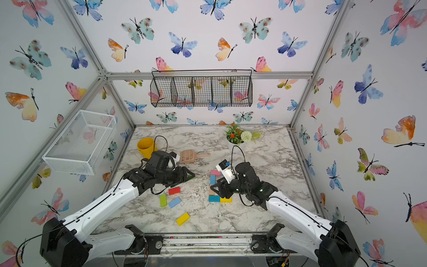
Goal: Assemble the letter c with building blocks
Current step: Pick up the building block from the center of the board.
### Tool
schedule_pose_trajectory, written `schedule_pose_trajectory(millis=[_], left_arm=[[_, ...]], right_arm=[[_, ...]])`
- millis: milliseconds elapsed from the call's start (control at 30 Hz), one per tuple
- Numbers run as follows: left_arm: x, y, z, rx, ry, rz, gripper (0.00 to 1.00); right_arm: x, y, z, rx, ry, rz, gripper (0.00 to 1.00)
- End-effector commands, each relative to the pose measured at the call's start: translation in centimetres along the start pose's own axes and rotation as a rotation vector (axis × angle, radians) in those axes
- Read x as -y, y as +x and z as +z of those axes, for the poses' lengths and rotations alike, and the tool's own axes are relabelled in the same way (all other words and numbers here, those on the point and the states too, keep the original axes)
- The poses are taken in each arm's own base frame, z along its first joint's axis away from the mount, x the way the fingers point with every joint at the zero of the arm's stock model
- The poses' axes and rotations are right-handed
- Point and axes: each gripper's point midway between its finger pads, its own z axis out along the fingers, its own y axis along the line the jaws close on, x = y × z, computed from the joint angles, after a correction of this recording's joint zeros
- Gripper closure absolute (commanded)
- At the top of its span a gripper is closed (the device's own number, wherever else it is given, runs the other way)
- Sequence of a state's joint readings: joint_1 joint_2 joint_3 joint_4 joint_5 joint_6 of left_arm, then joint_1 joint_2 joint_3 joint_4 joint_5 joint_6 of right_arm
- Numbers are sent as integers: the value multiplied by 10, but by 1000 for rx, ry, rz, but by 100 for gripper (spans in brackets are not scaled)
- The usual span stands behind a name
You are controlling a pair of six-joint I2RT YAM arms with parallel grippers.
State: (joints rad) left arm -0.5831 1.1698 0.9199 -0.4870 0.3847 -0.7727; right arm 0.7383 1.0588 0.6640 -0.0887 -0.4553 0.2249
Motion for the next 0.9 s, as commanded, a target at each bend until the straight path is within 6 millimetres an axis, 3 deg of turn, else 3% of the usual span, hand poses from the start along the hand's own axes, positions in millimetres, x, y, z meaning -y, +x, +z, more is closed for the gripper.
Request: schedule_pose_trajectory(millis=[0,333,533,700,867], left_arm=[[39,7,-8,-67,175,11,43],[66,25,-9,-197,356,-27,43],[77,27,-13,-234,403,-36,43],[80,29,-12,-255,412,-40,44],[85,30,-10,-265,414,-35,44]], right_arm=[[-12,-15,-4,72,-64,-72,45],[-40,-29,-6,183,-237,-130,48],[-46,-38,-14,278,-256,-181,52],[-41,-46,-16,319,-211,-194,43],[-44,-50,-13,322,-240,-200,45]])
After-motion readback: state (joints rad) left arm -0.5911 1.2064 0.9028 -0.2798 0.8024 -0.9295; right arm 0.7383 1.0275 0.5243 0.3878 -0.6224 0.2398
